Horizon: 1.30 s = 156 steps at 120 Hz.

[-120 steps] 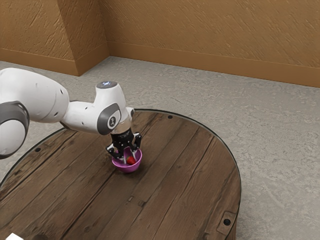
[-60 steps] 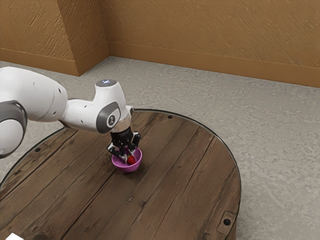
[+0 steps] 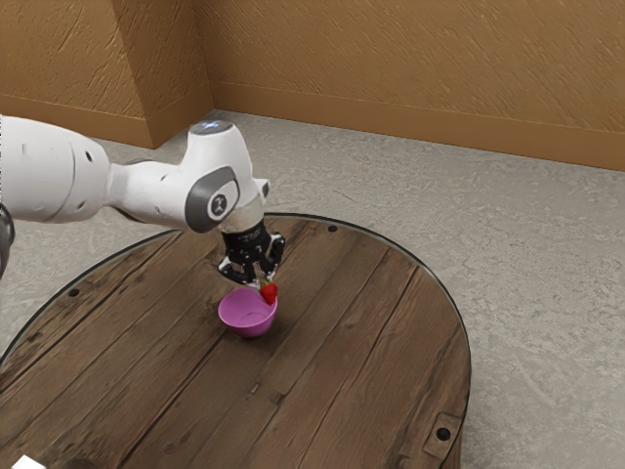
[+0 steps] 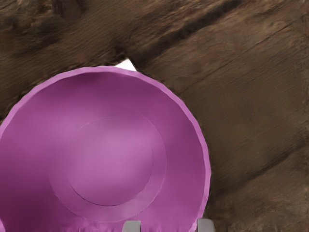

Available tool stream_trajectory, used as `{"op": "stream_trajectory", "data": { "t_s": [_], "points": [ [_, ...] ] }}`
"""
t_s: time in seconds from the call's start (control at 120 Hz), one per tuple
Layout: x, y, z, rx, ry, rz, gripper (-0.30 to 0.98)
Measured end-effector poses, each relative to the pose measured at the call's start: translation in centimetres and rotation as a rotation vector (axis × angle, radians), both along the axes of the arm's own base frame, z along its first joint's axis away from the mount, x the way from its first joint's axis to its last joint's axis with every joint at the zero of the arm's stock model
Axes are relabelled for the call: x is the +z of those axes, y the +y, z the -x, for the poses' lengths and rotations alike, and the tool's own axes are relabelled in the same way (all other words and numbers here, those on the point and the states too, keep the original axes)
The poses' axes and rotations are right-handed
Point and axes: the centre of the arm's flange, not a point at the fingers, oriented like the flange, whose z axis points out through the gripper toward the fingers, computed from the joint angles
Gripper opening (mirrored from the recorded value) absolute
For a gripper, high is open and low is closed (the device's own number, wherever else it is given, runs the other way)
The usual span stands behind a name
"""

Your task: Take strawberry from the bowl

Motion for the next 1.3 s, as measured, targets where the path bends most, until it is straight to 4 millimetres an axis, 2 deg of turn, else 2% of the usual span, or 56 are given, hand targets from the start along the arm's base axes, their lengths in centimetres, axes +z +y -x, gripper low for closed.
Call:
{"op": "stream_trajectory", "data": {
  "t_s": [0.217, 0.325, 0.392, 0.458, 0.583, 0.658, 0.8, 0.833, 0.867, 0.933, 0.967, 1.025, 1.108, 1.167, 1.225, 1.3],
  "points": [
    [-0.4, -11.0, 1.8, -0.159, 0.019, 0.001, -0.05],
    [-2.0, -16.8, 3.5, -0.238, 0.042, -0.007, -0.04],
    [-3.1, -19.4, 4.4, -0.270, 0.053, -0.010, -0.04],
    [-4.2, -20.4, 4.7, -0.274, 0.060, -0.014, -0.04],
    [-7.2, -21.1, 4.7, -0.267, 0.079, -0.025, -0.05],
    [-7.9, -21.2, 4.6, -0.262, 0.077, -0.025, -0.02],
    [-6.9, -21.5, 4.4, -0.261, 0.050, -0.016, 0.28],
    [-6.0, -21.5, 4.3, -0.260, 0.035, -0.011, 0.34],
    [-3.8, -21.6, 4.3, -0.261, 0.011, 0.003, 0.39],
    [2.6, -21.2, 4.7, -0.265, -0.033, 0.036, 0.47],
    [6.0, -19.9, 4.6, -0.267, -0.052, 0.046, 0.50],
    [10.8, -14.8, 3.5, -0.253, -0.076, 0.054, 0.55],
    [16.0, -6.7, 2.0, -0.258, -0.100, 0.043, 0.59],
    [19.8, -2.8, 1.4, -0.292, -0.115, 0.027, 0.61],
    [21.1, -0.9, 1.3, -0.345, -0.091, 0.012, 0.63],
    [21.2, -0.1, 1.6, -0.429, -0.046, 0.004, 0.65]
  ]
}}
